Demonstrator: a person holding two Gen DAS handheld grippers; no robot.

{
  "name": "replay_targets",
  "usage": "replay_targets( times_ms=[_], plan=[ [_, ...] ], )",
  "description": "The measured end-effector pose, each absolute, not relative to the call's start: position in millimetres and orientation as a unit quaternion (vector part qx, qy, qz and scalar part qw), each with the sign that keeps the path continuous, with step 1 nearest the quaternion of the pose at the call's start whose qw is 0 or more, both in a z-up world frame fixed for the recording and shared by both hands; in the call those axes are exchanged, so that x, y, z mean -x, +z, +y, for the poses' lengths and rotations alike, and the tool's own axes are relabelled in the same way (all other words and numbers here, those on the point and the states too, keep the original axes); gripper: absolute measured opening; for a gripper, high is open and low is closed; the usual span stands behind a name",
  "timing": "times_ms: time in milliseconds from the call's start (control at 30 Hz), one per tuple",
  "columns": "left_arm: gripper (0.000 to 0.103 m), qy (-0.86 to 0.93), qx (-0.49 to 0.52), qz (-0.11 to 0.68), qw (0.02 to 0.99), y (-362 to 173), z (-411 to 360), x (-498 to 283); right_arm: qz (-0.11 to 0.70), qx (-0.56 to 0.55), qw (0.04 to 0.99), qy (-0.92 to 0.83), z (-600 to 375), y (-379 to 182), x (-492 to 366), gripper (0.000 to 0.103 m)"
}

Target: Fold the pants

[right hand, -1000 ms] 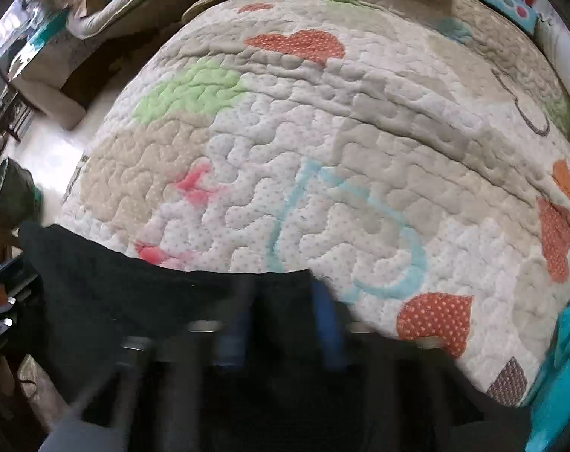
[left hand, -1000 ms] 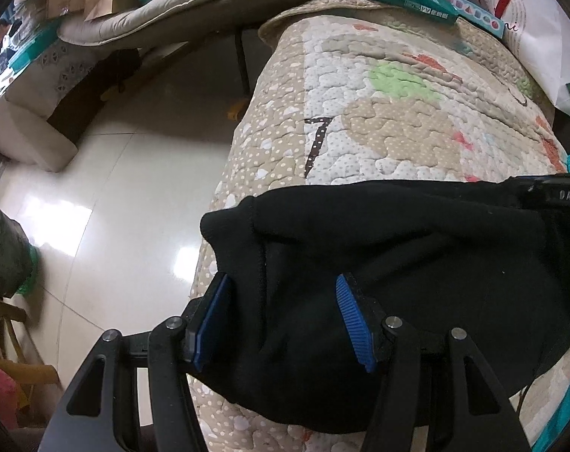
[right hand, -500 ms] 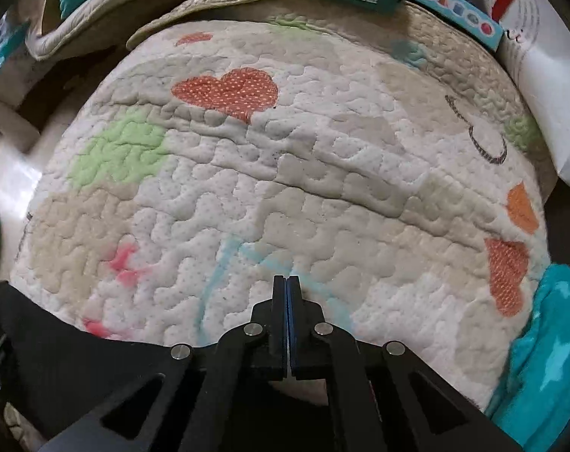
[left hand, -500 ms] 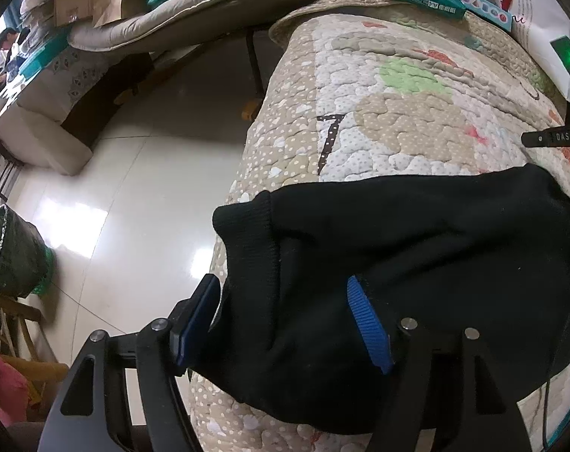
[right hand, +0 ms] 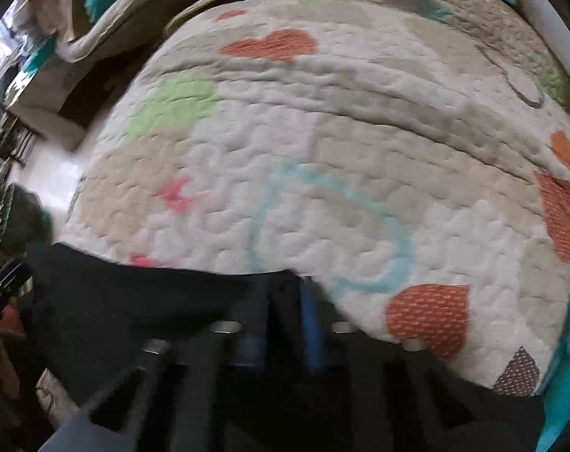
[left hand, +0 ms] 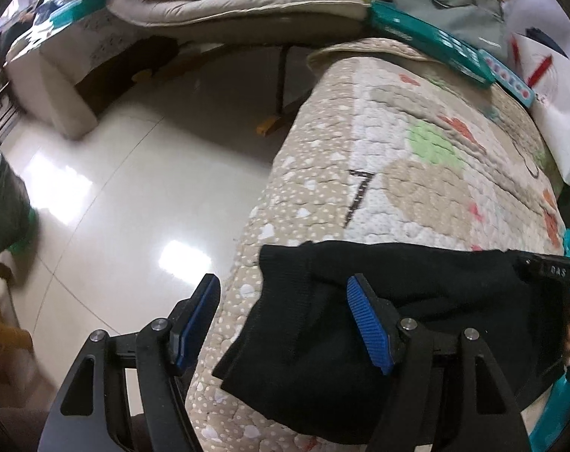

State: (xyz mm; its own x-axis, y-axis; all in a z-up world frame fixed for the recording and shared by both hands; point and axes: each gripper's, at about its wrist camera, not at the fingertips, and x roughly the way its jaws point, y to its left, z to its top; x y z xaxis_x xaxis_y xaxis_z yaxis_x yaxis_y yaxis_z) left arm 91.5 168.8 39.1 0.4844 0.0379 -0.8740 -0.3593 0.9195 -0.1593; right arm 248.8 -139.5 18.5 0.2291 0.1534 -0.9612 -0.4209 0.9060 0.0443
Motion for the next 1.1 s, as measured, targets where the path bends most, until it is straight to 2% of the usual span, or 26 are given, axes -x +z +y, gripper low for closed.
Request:
replay_targets(
  times_ms=[167, 300, 400, 433, 467, 500, 733, 933, 1100],
  plan=[
    [0.069, 0.122, 0.176, 0.497, 0.841, 36.2, 173.0, -92.7, 0.580, 0.114, 0.794, 0.145, -139.9, 27.3, -262.3, 0.010],
    [0.070, 0.129, 0.173, 0.497, 0.840, 35.0, 175.3, -94.7, 0.563, 0.159, 0.803, 0.109, -124.7, 19.5, -263.6, 0.010],
    [0.069, 0.139, 0.189, 0.495, 0.836, 35.6, 187.7, -96.9, 0.546, 0.184, 0.811, 0.102, -112.4, 25.8, -258.8, 0.016],
    [0.069, 0.148, 0.197, 0.491, 0.836, 37.2, 194.8, -97.0, 0.539, 0.189, 0.815, 0.098, -109.4, 30.0, -256.7, 0.029],
    [0.070, 0.160, 0.205, 0.486, 0.834, 38.6, 203.3, -96.5, 0.528, 0.193, 0.822, 0.094, -106.5, 37.6, -251.3, 0.054],
    [0.069, 0.167, 0.212, 0.483, 0.833, 39.2, 209.1, -96.2, 0.516, 0.196, 0.829, 0.092, -103.6, 45.2, -246.1, 0.071],
    [0.069, 0.207, 0.328, 0.487, 0.782, 15.8, 262.1, -71.4, 0.490, 0.219, 0.827, 0.166, -66.2, 73.1, -184.7, 0.072],
    [0.069, 0.178, 0.411, 0.480, 0.754, -1.3, 263.3, -35.4, 0.491, 0.238, 0.807, 0.227, -26.0, 63.7, -155.1, 0.072],
    [0.070, 0.173, 0.475, 0.442, 0.741, -6.9, 247.3, 4.3, 0.504, 0.208, 0.786, 0.291, 25.8, 58.5, -156.2, 0.072]
  ],
)
